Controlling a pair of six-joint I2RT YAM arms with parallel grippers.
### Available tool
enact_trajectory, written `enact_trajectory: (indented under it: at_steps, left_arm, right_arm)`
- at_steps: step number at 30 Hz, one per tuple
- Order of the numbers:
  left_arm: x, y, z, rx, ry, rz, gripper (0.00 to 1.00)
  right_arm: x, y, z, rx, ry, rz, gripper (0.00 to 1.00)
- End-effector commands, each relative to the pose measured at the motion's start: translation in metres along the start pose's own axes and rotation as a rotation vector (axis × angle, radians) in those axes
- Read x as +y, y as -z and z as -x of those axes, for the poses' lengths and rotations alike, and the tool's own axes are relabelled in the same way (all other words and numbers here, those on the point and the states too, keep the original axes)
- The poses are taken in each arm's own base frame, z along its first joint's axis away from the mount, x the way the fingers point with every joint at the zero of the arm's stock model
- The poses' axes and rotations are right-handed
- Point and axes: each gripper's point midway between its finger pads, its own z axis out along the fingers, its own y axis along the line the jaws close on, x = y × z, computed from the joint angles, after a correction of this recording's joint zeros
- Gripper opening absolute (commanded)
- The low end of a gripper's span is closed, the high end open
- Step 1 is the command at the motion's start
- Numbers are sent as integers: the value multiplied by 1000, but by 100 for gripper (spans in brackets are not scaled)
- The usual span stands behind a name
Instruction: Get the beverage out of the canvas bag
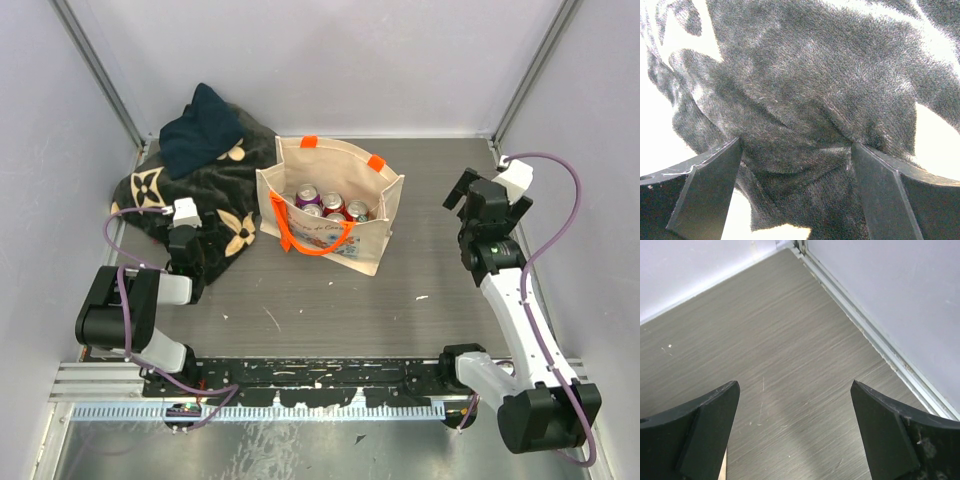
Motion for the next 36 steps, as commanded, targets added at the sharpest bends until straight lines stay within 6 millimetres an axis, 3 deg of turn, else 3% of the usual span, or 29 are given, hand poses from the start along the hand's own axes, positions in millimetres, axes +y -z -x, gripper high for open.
enact_trajectory:
  at_steps: [1,6,10,14,18,22,23,26,31,36]
  left_arm:
    - [-7,4,5,-14,-12,-27,98]
    - [7,12,36,17,-13,89,98]
    - [1,15,91,42,-102,47,98]
    - [-10,30,150,-6,-74,-34,98]
    - [-31,50,194,-93,26,-162,98]
    - [-65,60,223,-113,136,-341,98]
    - [-74,61,228,-101,156,-383,98]
    - [-102,60,233,-30,147,-491,98]
    - [-144,79,233,-17,20,-584,98]
    - [-174,108,233,-24,4,-681,98]
  right_arm:
    - [5,10,44,-130,-13,32,97]
    - [6,16,56,-155,-18,49,90]
    - [10,19,65,-186,-37,71,81]
    - [15,18,69,-199,-53,88,72]
    - [22,15,72,-197,-65,112,38]
    - [32,14,76,-197,-67,153,4]
    - [36,15,77,-196,-66,176,1]
    - [55,19,80,-180,-66,273,1]
    - [91,30,76,-128,-68,456,24]
    - [107,40,63,-85,-44,525,45]
